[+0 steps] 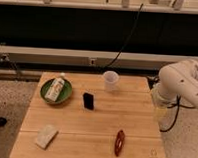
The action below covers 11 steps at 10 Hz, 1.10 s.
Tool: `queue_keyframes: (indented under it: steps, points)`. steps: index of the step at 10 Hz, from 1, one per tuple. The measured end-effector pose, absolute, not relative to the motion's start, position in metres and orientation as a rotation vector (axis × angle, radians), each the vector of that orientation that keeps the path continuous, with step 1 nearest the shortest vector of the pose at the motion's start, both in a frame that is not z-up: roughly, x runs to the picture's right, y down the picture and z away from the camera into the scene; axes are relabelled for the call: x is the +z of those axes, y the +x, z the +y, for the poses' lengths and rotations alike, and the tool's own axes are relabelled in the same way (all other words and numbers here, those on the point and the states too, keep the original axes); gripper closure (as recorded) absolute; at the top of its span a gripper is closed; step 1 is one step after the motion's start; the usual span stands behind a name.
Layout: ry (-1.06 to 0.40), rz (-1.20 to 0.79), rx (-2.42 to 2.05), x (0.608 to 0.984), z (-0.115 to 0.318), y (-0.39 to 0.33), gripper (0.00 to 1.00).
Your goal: Knock the eraser over
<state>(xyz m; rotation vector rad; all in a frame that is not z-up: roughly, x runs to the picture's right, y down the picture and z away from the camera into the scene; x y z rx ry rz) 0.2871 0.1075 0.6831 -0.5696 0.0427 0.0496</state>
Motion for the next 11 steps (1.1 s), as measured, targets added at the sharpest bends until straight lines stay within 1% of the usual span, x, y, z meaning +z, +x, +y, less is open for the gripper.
queue_keyframes:
  steps: [2,5,8,11]
  points:
    - [-0.569,0.047,0.035,0.683,0.108,0.285,0.2]
    - [-0.561,0.046,-0.043,0.687,0.101,0.253,0.2]
    - [-0.554,0.054,-0.085,0.687,0.099,0.249,0.2]
    - [-0.558,0.057,-0.14,0.687,0.107,0.225,0.2]
